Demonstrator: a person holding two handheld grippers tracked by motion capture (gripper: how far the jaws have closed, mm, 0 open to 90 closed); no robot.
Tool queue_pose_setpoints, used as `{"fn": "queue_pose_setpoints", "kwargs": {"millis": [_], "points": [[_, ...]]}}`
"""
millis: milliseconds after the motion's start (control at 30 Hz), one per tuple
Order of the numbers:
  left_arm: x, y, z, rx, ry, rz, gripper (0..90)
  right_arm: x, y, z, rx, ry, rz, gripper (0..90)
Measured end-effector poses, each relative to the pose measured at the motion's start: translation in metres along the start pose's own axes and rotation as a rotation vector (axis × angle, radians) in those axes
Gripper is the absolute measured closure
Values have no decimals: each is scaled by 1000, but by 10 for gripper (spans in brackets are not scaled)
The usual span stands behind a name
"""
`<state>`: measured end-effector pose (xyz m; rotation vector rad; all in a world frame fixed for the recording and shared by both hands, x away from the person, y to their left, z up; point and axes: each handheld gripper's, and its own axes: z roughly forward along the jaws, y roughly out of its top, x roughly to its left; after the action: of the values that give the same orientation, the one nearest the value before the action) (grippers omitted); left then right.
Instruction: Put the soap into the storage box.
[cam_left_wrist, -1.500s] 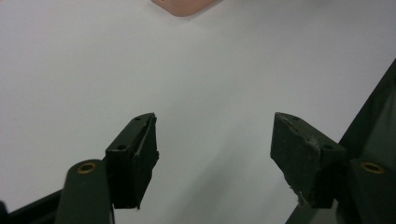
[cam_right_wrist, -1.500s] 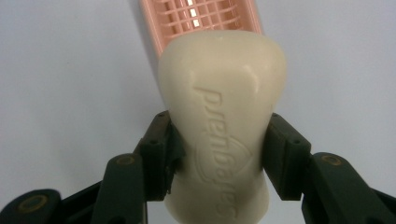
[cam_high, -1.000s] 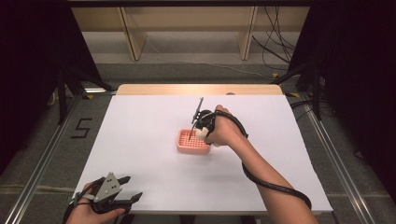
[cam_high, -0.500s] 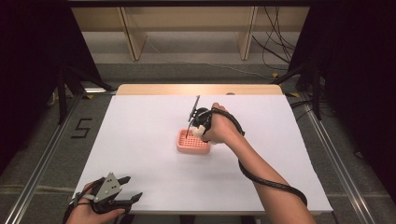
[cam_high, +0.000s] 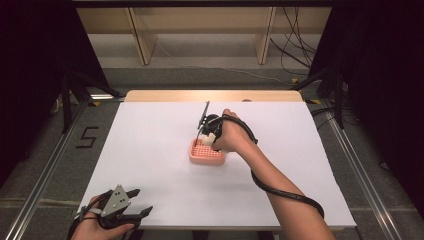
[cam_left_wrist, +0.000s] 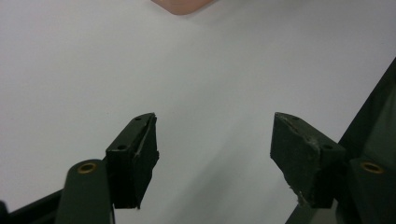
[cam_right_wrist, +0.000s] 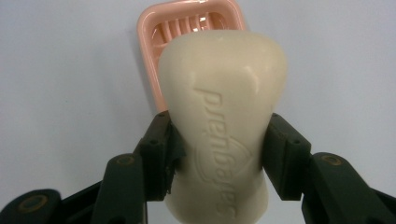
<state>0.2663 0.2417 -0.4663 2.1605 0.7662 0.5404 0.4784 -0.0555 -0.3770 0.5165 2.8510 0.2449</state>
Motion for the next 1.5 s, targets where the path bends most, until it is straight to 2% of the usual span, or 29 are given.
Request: {"fn": "queue_pose_setpoints", "kwargs": {"millis": [33, 67, 433, 467, 500, 533, 633, 733, 800, 933, 967, 1000, 1133, 1167, 1267, 1300, 1433, 1500], "points": [[-1, 0, 1, -9, -5, -12, 315, -1, 1, 0, 2, 1, -10, 507], [0, 0, 0, 0, -12, -5, 315, 0, 1, 0, 2, -3, -16, 506], [1, 0, 0, 2, 1, 3, 315, 0, 7, 7, -2, 14, -22, 506], [0, 0, 0, -2, 2, -15, 315, 1, 7, 7, -2, 12, -12, 506], [0, -1, 1, -7, 0, -15, 315, 1, 8, 7, -2, 11, -14, 507], [-1, -1, 0, -4, -3, -20, 315, 0, 9, 7, -3, 10, -29, 506], [0, 0, 1, -3, 11, -7, 315, 1, 11, 8, -10, 9, -23, 506], [0, 0, 1, -3, 10, -9, 315, 0, 13, 8, -12, 10, -43, 506], [0, 0, 0, -2, 11, -2, 315, 2, 14, 8, -13, 6, -28, 506], [0, 0, 1, -3, 10, -6, 315, 1, 15, 10, -30, 5, -32, 507], [0, 0, 0, -3, 10, 0, 315, 2, 15, 10, -32, 7, -15, 507], [1, 0, 0, 0, 9, 7, 315, 2, 16, 11, -27, 3, -31, 506], [0, 0, 0, 0, 0, -1, 315, 3, 17, 15, -21, 15, -33, 506], [0, 0, 0, 1, 0, 0, 315, 4, 16, 16, -23, 14, -18, 506], [0, 0, 0, 1, -5, 3, 315, 4, 17, 16, -21, 15, -27, 506], [-1, 0, 0, -8, -11, -9, 315, 3, 18, 16, -21, 13, -31, 506], [-1, 0, 0, -3, -15, -6, 315, 4, 19, 18, -30, 12, -14, 506], [0, 0, 0, -3, -6, 0, 315, 3, 19, 19, -29, 11, -27, 506]]}}
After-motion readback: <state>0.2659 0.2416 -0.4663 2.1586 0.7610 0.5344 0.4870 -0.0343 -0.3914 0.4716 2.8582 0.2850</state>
